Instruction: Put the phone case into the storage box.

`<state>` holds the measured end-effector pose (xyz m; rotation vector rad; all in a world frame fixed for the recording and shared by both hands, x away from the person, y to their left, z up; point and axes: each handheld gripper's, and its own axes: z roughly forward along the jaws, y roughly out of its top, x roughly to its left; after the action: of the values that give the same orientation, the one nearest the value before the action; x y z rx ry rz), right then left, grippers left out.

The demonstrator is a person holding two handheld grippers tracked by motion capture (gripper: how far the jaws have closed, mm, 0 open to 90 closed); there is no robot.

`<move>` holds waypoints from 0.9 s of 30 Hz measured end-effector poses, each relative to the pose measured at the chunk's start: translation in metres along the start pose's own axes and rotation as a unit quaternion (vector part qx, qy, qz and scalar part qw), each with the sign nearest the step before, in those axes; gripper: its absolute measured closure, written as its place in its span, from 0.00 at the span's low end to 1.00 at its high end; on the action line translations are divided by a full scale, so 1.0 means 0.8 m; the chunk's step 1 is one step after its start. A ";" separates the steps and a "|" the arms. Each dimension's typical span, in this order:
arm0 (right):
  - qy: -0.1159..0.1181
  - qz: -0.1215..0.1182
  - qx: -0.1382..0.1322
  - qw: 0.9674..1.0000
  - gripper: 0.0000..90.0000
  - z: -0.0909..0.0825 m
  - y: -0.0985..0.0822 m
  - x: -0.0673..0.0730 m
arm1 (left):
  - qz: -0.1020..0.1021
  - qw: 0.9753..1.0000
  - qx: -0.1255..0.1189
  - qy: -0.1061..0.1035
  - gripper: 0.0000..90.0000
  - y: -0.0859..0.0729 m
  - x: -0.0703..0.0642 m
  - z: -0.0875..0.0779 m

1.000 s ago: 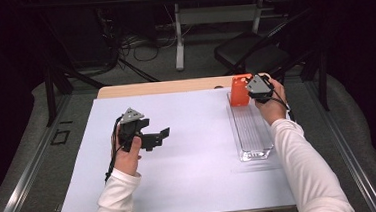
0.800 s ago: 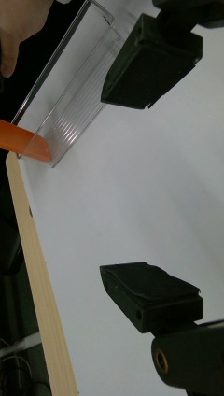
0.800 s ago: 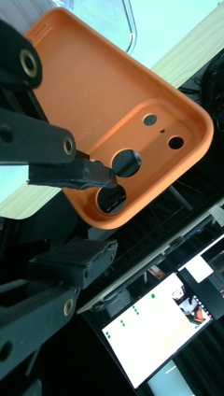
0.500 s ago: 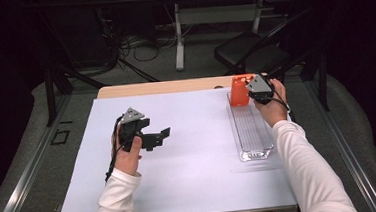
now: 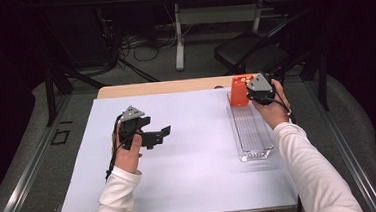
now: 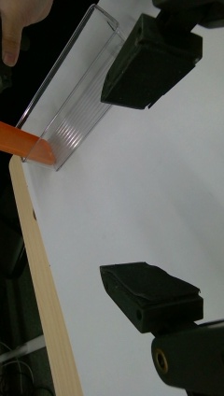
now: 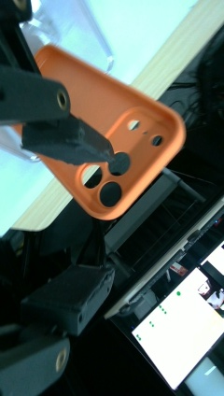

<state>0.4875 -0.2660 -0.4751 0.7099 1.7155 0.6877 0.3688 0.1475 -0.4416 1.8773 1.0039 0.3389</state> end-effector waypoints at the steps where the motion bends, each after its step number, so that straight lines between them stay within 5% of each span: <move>1: -0.001 0.012 -0.002 1.000 0.36 -0.001 0.001 0.000 | -0.002 1.000 0.000 0.000 0.17 0.000 0.001 0.001; 7: 0.007 0.064 0.004 0.998 0.28 -0.006 0.007 -0.001 | -0.010 1.000 -0.001 0.004 0.17 -0.001 0.009 0.000; 11: 0.009 0.077 0.009 0.997 0.24 -0.008 0.011 0.001 | -0.010 1.000 -0.006 0.002 0.17 0.001 0.008 -0.002; 27: 0.036 0.171 0.022 0.984 0.17 -0.014 0.021 -0.007 | -0.011 1.000 -0.006 -0.006 0.17 0.001 0.009 -0.002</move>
<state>0.4796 -0.2605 -0.4562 1.0362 1.6957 0.9235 0.3728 0.1536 -0.4412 1.8551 1.0115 0.3208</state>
